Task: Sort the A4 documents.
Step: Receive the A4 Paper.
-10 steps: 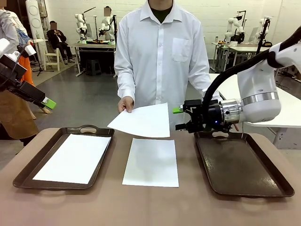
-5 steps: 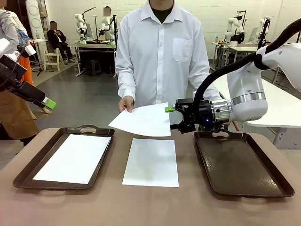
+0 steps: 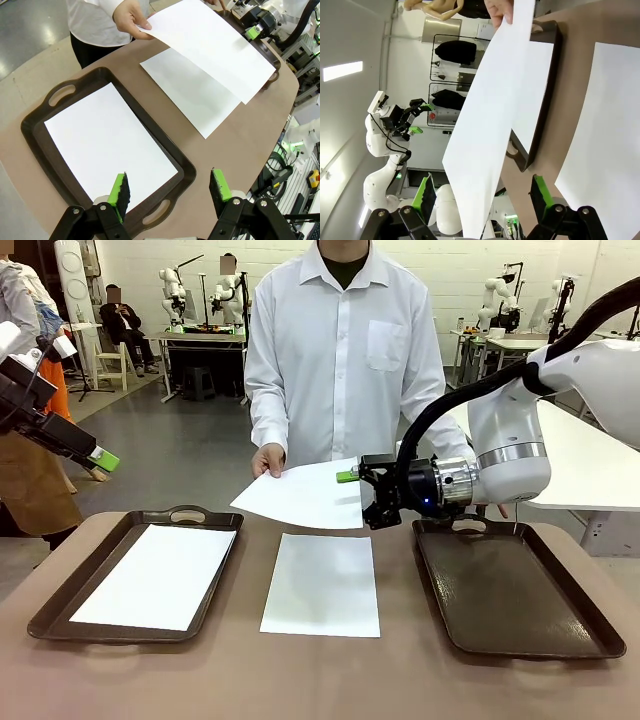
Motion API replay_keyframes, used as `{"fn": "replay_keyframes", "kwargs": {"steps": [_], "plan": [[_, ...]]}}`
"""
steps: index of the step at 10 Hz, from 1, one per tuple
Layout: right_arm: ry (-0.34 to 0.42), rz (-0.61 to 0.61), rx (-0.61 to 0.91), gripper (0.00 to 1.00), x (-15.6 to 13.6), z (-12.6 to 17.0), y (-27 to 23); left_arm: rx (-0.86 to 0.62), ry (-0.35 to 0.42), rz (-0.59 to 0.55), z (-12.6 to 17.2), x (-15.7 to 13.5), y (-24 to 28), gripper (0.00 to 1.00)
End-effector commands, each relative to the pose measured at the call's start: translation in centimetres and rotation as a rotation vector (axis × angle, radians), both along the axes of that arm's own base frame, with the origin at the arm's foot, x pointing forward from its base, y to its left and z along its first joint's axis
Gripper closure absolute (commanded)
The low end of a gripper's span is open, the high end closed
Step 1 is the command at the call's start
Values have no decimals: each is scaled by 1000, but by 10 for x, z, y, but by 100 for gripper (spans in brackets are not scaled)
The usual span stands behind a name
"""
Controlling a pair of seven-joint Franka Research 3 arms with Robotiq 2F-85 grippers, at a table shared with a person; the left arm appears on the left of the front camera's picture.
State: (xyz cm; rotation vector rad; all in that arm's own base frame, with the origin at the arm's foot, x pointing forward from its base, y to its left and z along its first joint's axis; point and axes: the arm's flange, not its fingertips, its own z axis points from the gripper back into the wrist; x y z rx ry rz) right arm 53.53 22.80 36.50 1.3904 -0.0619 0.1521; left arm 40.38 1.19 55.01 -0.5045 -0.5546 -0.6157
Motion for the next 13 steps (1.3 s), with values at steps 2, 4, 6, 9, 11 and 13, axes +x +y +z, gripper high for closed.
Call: {"fn": "replay_keyframes", "kwargs": {"steps": [2, 4, 6, 9, 11, 13], "plan": [[-21, -25, 27, 0, 8, -3, 7, 8, -13, -14, -1, -1, 1, 17], [-5, -35, 34, 18, 9, -6, 7, 8, -13, -14, -1, -1, 1, 17], [3, -37, 38, 22, 9, -5, 6, 8, -13, -14, -1, -1, 1, 17], [13, -45, 42, 72, 9, -5, 5, 8, -13, -14, -1, -1, 1, 17], [20, -45, 40, 90, 10, -6, 4, 8, -13, -14, -1, -1, 1, 17], [22, -39, 39, 100, 10, -5, 4, 8, -13, -14, -1, -1, 1, 17]]}}
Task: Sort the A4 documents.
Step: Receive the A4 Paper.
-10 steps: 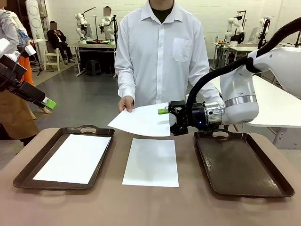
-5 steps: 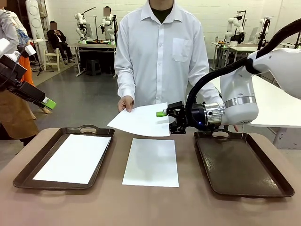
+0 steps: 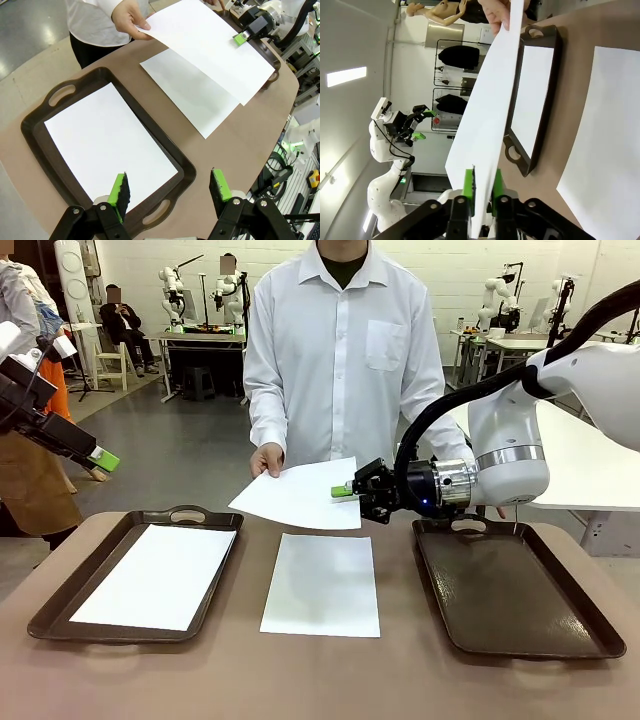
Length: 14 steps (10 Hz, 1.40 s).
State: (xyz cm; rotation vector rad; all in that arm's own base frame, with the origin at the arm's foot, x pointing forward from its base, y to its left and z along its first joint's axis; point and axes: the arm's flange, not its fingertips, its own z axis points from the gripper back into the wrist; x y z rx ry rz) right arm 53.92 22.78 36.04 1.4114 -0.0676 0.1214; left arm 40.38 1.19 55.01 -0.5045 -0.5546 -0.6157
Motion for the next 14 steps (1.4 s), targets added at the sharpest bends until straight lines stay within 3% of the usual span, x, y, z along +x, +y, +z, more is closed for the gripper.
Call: {"fn": "replay_keyframes", "kwargs": {"steps": [1, 2, 14], "plan": [[6, -14, 16, 94, 6, 0, 4, 8, -13, -14, -1, -1, 1, 17], [5, -13, 17, 100, 7, 1, 5, 8, -13, -14, -1, -1, 1, 17], [-1, -1, 1, 100, 1, 0, 0, 8, -13, -14, -1, -1, 1, 17]]}}
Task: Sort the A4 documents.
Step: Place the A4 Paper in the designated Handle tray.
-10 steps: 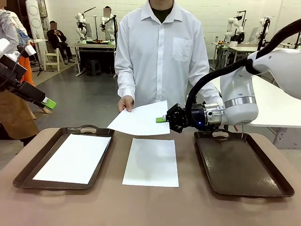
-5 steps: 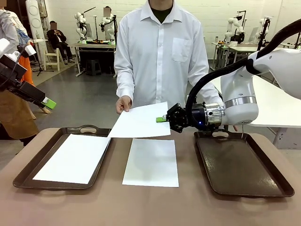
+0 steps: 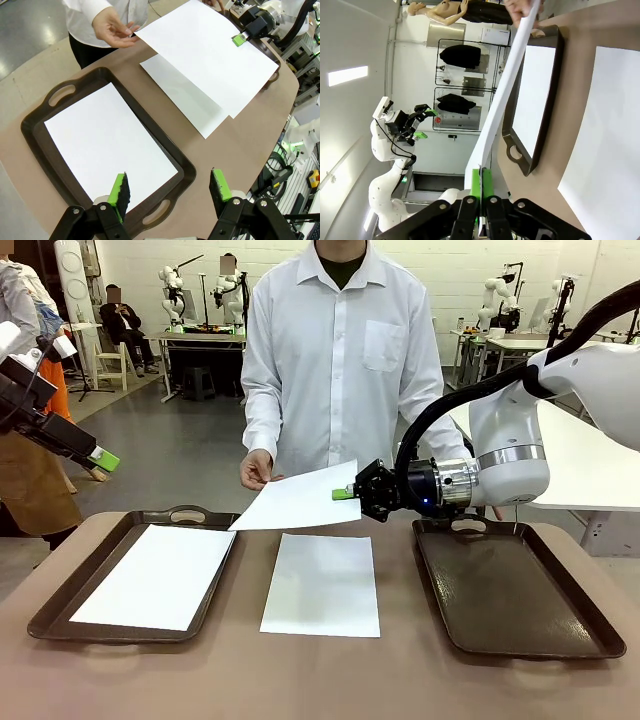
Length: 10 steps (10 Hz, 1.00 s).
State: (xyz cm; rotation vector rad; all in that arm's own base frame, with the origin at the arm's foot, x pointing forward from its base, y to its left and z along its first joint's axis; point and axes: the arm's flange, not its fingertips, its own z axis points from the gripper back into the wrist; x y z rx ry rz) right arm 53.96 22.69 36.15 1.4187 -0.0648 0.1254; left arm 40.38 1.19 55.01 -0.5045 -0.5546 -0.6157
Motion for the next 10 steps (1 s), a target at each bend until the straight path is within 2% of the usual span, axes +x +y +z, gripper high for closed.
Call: {"fn": "replay_keyframes", "kwargs": {"steps": [1, 9, 10], "plan": [[-1, -5, -7, 100, 0, -1, 1, 8, -13, -14, -1, -1, 1, 17], [0, 0, 0, 99, 0, 0, 0, 8, -13, -14, -1, -1, 1, 17], [-48, 26, 3, 99, -17, 12, -13, 8, -13, -14, -1, -1, 1, 17]]}}
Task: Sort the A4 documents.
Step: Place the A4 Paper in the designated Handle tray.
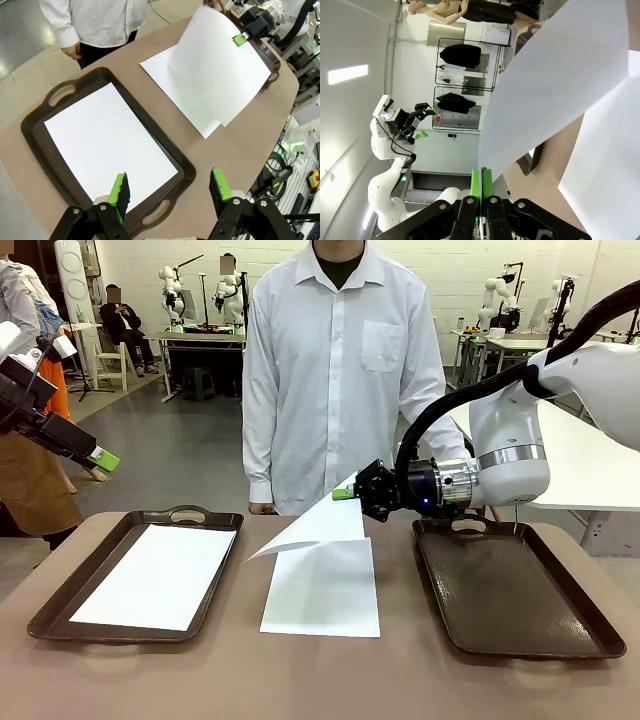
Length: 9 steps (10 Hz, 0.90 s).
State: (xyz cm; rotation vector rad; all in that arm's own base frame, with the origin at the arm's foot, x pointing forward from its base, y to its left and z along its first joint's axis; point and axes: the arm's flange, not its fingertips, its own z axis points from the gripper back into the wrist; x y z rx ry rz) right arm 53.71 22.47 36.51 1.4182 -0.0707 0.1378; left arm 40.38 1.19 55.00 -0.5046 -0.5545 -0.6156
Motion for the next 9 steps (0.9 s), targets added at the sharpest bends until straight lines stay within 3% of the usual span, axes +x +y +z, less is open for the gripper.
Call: {"fn": "replay_keyframes", "kwargs": {"steps": [1, 5, 9], "plan": [[-58, 23, -28, 99, -28, 15, -28, 8, -13, -14, -1, -1, 1, 17], [-58, 92, -107, 99, -57, 24, -117, 8, -13, -14, -1, -1, 1, 17], [-150, 55, -159, 99, -62, 35, -210, 8, -13, -14, -1, -1, 1, 17]]}}
